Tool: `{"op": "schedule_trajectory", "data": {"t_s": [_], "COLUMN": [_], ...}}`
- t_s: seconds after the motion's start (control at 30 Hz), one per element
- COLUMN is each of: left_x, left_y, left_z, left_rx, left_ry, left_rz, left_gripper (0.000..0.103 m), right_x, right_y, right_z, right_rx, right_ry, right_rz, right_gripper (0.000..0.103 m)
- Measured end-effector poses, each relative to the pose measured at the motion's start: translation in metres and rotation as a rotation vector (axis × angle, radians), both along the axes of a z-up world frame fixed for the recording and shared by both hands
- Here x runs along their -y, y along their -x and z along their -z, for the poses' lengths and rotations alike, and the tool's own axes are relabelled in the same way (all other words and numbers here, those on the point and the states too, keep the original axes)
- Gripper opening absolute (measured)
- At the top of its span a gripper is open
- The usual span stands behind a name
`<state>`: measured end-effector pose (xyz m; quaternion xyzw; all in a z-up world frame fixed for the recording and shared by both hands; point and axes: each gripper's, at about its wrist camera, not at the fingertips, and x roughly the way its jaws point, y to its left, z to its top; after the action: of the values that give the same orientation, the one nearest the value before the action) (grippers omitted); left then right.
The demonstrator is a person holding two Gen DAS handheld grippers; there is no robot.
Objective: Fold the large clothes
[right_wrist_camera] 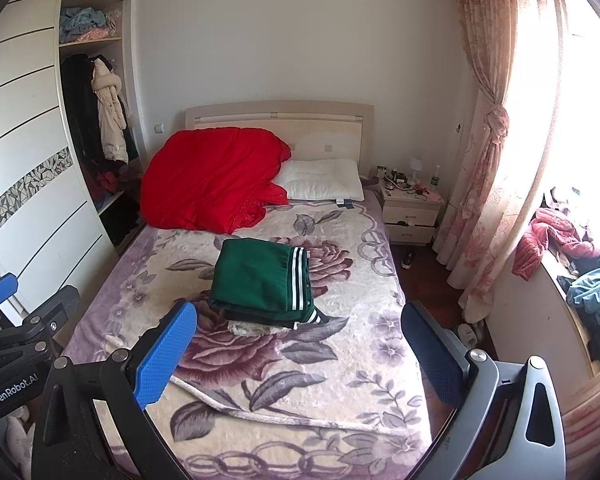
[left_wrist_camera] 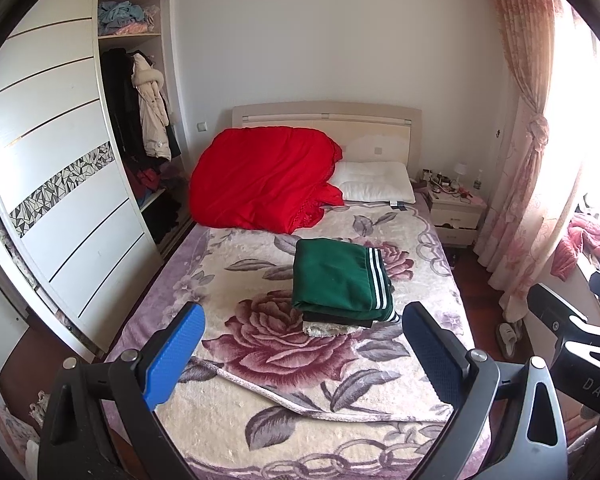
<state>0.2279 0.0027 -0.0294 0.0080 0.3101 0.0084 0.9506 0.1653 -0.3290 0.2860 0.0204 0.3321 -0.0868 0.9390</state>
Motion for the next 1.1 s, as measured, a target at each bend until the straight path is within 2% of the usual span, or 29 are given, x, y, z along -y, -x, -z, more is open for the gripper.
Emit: {"op": "schedule_trajectory", "data": {"t_s": [1.1], "left_x": [0.001], "left_y": [0.011], "left_z": [-0.008], "left_rx": [0.03], "left_ry": [-0.01], "left_rz": [-0.01], "left_gripper": [0.101], "right_x": [-0.008], "right_y": [0.015], "right_z": [-0.002], "right_rx": [-0.003], "right_ry": [0.004], "right_rz": [-0.002], "right_gripper": [0.103]}}
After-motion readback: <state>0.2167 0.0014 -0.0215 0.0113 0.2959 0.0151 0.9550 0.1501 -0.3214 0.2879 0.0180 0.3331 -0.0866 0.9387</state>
